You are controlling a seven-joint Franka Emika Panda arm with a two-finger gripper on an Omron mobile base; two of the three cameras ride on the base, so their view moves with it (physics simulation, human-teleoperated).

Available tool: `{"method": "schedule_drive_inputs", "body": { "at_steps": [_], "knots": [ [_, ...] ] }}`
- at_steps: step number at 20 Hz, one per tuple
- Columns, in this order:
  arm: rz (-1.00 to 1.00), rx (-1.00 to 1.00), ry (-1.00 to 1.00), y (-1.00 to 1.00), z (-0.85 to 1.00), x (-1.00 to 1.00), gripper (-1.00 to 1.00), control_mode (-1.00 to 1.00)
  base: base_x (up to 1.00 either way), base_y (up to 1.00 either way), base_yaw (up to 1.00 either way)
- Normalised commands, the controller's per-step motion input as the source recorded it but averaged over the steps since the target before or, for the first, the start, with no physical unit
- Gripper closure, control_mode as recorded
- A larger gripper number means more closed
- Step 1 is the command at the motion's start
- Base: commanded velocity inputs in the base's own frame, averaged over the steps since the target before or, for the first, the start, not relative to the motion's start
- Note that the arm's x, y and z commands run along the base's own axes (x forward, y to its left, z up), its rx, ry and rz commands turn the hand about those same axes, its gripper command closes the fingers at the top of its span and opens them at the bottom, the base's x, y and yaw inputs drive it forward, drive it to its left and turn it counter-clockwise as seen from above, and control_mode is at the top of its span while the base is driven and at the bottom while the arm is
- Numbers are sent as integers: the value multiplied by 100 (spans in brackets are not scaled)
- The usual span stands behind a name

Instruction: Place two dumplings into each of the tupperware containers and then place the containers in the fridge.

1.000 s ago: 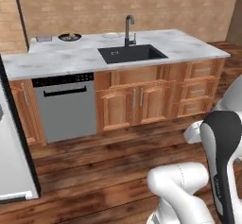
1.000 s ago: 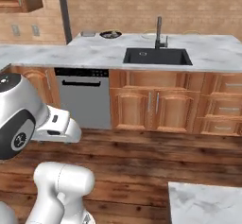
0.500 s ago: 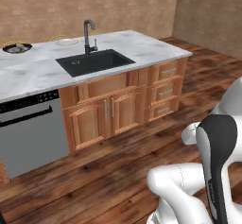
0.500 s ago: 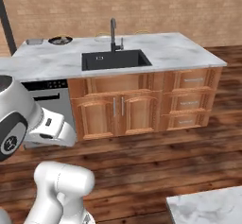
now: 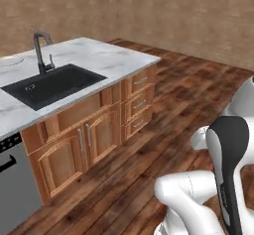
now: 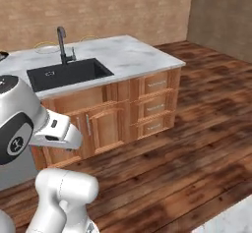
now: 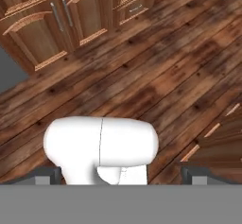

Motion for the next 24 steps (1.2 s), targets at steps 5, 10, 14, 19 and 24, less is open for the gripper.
{"method": "schedule_drive_inputs", "body": {
  "at_steps": [5,10,14,19,24],
  "knots": [
    [0,0,0,0,0,0,-100,100,23,37,-87],
    [0,0,0,0,0,0,-100,100,33,43,-84],
    [0,0,0,0,0,0,-100,100,51,53,-77],
    [0,0,0,0,0,0,-100,100,88,73,-59],
    [0,0,0,0,0,0,-100,100,100,100,-7]
  ]
}}
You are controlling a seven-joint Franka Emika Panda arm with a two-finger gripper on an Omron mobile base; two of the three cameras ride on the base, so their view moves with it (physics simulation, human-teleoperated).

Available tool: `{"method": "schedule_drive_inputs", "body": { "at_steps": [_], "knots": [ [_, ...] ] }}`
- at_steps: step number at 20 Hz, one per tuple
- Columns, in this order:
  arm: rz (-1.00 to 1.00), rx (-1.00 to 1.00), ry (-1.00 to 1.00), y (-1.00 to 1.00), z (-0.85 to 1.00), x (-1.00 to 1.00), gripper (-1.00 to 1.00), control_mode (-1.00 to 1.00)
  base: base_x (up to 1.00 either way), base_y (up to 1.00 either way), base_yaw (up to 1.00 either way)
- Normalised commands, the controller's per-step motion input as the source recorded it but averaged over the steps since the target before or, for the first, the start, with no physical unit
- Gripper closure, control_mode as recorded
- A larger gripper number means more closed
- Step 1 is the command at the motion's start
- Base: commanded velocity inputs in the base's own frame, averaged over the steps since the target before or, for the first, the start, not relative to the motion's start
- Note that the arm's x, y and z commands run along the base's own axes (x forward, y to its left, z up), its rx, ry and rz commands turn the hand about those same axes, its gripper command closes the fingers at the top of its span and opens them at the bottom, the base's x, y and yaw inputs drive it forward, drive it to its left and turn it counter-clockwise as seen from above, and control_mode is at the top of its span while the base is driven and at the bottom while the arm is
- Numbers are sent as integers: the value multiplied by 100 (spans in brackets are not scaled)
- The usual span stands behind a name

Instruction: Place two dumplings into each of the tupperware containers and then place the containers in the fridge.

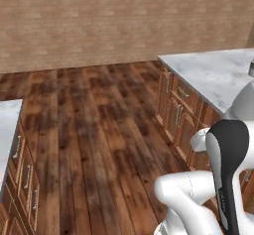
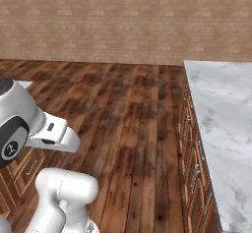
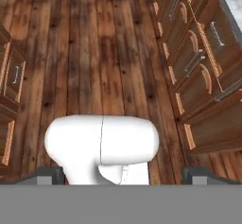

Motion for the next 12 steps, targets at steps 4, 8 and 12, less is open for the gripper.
{"method": "schedule_drive_inputs", "body": {
  "at_steps": [4,8,12],
  "knots": [
    [0,0,0,0,0,0,-100,100,100,73,0],
    [0,0,0,0,0,0,-100,100,100,1,0],
    [0,0,0,0,0,0,-100,100,100,-31,10]
  ]
}}
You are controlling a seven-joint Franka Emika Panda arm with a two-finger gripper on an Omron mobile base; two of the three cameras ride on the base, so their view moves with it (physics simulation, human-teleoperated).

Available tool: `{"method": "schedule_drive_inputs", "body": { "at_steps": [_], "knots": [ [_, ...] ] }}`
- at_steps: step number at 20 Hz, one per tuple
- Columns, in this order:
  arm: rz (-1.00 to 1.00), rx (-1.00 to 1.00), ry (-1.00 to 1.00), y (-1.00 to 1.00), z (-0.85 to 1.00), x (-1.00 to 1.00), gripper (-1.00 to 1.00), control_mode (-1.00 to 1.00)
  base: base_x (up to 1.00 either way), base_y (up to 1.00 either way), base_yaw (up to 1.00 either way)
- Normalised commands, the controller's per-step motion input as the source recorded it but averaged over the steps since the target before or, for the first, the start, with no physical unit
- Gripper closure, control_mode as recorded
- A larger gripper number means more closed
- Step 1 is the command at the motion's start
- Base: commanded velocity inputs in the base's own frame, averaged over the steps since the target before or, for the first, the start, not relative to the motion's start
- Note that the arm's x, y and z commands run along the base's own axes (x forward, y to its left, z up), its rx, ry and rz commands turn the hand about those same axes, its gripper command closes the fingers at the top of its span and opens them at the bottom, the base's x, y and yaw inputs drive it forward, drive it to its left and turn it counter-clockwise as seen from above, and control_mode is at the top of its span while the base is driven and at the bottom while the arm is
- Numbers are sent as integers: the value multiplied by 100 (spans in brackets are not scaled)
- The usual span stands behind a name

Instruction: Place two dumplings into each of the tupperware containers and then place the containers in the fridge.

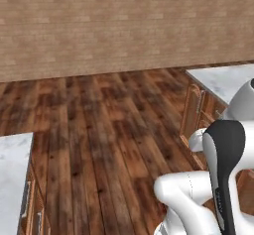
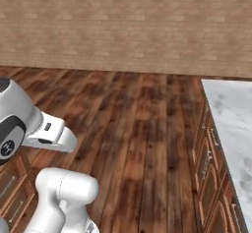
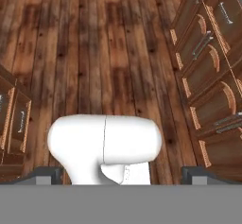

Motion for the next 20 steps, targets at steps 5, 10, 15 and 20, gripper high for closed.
{"method": "schedule_drive_inputs", "body": {
  "at_steps": [5,10,15,20],
  "knots": [
    [0,0,0,0,0,0,-100,100,100,-16,15],
    [0,0,0,0,0,0,-100,100,100,-3,28],
    [0,0,0,0,0,0,-100,100,100,-9,43],
    [0,0,0,0,0,0,-100,100,100,-32,57]
  ]
}}
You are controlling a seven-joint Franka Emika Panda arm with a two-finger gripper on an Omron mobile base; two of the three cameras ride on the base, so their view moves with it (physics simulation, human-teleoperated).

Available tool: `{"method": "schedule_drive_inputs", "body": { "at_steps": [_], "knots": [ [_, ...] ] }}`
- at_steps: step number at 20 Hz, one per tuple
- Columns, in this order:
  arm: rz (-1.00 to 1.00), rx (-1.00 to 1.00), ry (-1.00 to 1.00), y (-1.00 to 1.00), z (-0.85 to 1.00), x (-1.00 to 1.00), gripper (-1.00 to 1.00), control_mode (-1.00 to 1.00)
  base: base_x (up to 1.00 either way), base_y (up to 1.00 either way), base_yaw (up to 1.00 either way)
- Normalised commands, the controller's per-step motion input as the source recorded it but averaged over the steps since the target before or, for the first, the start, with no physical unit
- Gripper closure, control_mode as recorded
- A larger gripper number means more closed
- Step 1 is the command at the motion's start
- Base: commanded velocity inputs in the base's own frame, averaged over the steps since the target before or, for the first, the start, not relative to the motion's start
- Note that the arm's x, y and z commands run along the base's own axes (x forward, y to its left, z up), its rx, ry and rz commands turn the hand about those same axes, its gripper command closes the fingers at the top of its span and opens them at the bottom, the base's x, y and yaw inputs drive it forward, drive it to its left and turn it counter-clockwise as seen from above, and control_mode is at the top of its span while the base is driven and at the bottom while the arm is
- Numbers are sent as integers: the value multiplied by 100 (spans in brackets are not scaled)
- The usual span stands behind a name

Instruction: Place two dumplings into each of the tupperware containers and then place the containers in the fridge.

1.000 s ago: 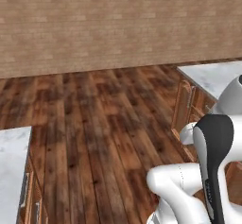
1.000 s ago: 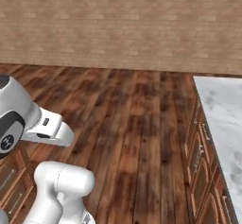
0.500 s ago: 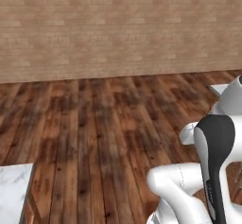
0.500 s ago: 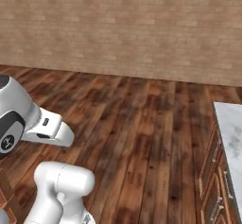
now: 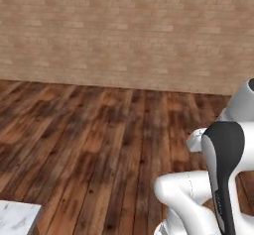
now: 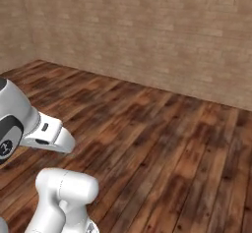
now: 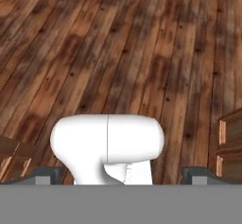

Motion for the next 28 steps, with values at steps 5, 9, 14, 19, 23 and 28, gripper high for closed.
{"method": "schedule_drive_inputs", "body": {
  "at_steps": [5,9,14,19,23,28],
  "knots": [
    [0,0,0,0,0,0,-100,100,99,-59,52],
    [0,0,0,0,0,0,-100,100,92,-72,52],
    [0,0,0,0,0,0,-100,100,97,-52,60],
    [0,0,0,0,0,0,-100,100,86,-27,74],
    [0,0,0,0,0,0,-100,100,82,-15,81],
    [0,0,0,0,0,0,-100,100,98,-29,69]
  ]
}}
